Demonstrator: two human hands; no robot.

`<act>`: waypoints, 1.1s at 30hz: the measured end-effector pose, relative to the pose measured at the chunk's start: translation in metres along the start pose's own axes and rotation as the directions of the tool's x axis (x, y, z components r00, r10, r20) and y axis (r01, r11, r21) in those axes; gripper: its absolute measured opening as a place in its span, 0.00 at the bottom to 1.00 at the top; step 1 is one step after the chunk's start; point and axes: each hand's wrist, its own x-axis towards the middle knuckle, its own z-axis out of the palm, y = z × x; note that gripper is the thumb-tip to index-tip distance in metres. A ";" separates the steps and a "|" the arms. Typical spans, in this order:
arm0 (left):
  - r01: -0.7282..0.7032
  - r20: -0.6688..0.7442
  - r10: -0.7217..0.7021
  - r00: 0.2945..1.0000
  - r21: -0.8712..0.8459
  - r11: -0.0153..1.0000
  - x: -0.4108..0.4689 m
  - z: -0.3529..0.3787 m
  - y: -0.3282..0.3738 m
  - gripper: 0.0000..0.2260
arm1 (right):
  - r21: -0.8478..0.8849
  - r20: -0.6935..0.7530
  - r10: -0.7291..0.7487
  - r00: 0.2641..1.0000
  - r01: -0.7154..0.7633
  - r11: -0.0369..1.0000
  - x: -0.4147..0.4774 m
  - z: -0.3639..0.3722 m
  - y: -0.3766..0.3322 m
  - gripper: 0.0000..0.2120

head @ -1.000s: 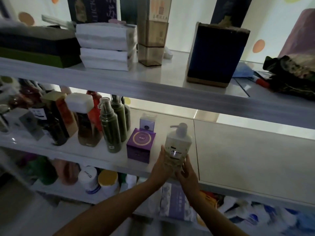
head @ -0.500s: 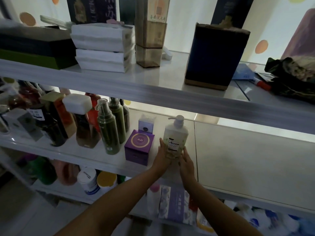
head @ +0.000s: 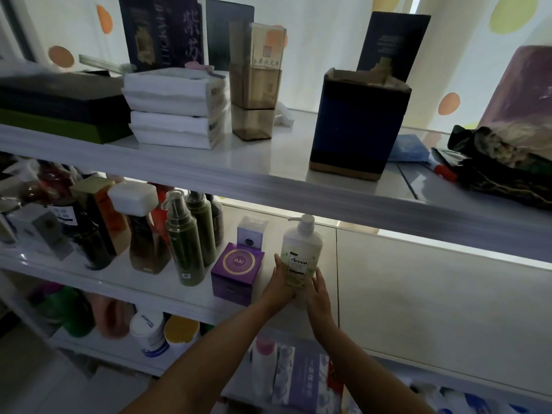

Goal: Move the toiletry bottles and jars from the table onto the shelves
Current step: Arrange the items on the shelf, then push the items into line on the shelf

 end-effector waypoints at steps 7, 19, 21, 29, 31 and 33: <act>-0.052 -0.005 0.061 0.998 0.439 0.897 -0.040 0.017 -0.017 0.27 | -0.368 0.201 -0.207 0.958 0.269 0.890 -0.026 -0.032 0.020 0.26; -0.072 0.067 0.026 0.997 0.865 0.496 -0.180 -0.048 -0.101 0.59 | -0.699 0.668 -0.140 0.731 0.681 0.216 -0.106 -0.009 0.051 0.44; 0.018 0.009 -0.048 0.999 0.848 0.530 -0.209 -0.081 -0.109 0.54 | -0.669 0.709 -0.156 0.688 0.726 0.162 -0.127 0.021 0.044 0.44; 0.420 -0.412 -0.109 0.905 0.818 0.392 -0.391 -0.241 -0.166 0.40 | -0.440 0.880 -0.158 0.449 0.894 0.086 -0.231 0.234 0.036 0.30; 0.572 -0.528 -0.231 0.818 0.696 0.434 -0.447 -0.281 -0.168 0.41 | -0.413 0.904 -0.101 0.416 0.909 0.053 -0.256 0.294 0.037 0.37; 0.682 -0.647 -0.236 0.725 0.625 0.381 -0.500 -0.308 -0.178 0.38 | -0.350 0.935 -0.044 0.352 0.936 0.049 -0.301 0.334 0.010 0.47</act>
